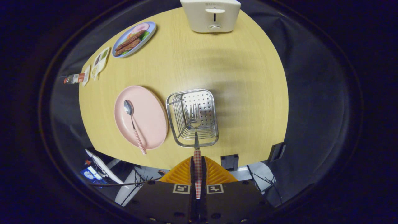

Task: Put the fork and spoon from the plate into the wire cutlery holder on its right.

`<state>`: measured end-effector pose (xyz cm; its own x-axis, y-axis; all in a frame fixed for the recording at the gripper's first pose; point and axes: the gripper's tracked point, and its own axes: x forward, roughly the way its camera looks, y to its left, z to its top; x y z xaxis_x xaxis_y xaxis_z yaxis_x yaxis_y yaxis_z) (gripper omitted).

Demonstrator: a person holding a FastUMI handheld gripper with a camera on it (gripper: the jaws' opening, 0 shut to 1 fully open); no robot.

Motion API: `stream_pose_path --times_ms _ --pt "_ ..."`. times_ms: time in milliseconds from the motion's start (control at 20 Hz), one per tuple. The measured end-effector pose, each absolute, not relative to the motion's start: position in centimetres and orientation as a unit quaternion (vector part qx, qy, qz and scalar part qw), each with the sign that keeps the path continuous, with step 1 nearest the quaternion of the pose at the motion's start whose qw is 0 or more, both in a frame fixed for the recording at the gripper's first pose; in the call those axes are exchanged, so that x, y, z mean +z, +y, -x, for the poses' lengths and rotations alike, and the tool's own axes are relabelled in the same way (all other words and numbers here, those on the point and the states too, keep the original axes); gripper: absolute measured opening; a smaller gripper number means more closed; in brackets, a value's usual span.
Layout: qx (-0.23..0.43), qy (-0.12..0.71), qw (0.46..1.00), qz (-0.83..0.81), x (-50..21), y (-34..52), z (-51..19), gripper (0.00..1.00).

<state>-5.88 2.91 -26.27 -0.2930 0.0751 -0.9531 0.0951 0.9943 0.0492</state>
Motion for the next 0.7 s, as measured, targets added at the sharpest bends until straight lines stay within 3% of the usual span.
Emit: stream_pose_path --times_ms 250,450,700 --pt "-0.005 0.797 0.600 -0.066 -27.3 3.8 5.0 0.10" --pt "-0.003 0.780 0.621 -0.082 -27.2 4.2 4.4 0.22" --pt "0.027 0.670 0.738 -0.081 -24.1 5.3 -0.1 0.39"
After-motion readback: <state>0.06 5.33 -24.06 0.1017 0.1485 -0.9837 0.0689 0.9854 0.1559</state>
